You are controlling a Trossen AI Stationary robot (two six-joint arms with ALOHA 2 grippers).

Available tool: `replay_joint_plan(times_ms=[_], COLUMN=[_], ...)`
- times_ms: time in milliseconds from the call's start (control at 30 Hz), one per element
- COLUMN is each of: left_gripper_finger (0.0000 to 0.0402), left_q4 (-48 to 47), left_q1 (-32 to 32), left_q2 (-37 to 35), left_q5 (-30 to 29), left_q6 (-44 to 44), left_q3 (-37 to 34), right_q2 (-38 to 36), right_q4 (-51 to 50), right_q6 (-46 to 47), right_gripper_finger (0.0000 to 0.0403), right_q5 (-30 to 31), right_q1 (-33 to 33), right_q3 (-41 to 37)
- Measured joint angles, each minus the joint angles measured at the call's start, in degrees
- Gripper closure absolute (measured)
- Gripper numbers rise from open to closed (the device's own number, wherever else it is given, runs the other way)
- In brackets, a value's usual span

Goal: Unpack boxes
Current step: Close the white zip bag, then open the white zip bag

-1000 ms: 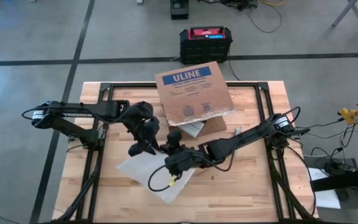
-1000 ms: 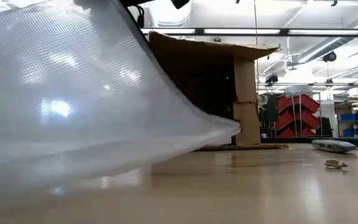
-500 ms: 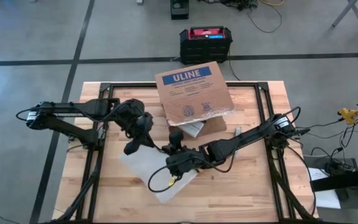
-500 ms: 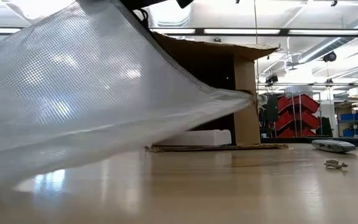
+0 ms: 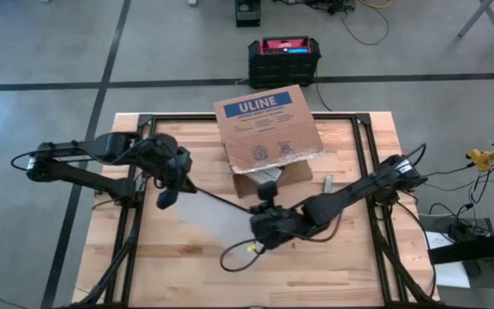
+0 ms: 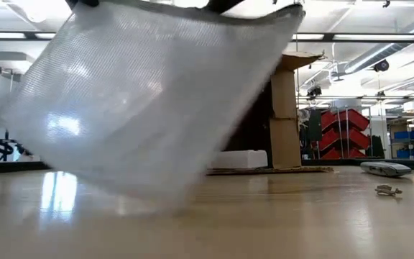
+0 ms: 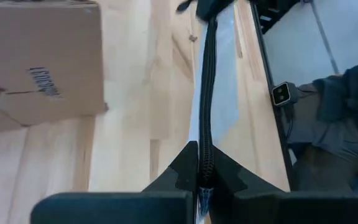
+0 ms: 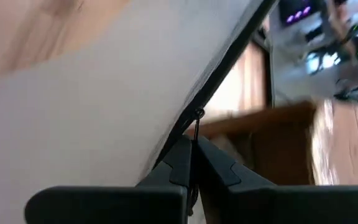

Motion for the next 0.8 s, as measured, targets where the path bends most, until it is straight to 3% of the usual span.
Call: replay_joint_plan(times_ms=[233,533,800], left_gripper_finger=[0.0401,0.0401,0.0401], left_q4=[-2.9,1.7,11.3], left_q1=[0.0,-1.0,-6.3], left_q2=[-4.0,-6.1,-6.4], left_q5=[-4.7,-5.5,-6.6], left_q6=[-2.6,-7.3,-13.1], left_q3=[-0.5,-7.2,-15.3], right_q2=[-9.5,-17.0,-16.1], right_q4=[-16.8,-39.7,-39.1], right_q6=[18.4,41.0,45.9], right_gripper_finger=[0.0403,0.0403,0.0403], right_q5=[-6.2,-6.8,-6.1], right_q1=[4.5,10.3,12.8], right_q3=[0.0,0.0,-0.3])
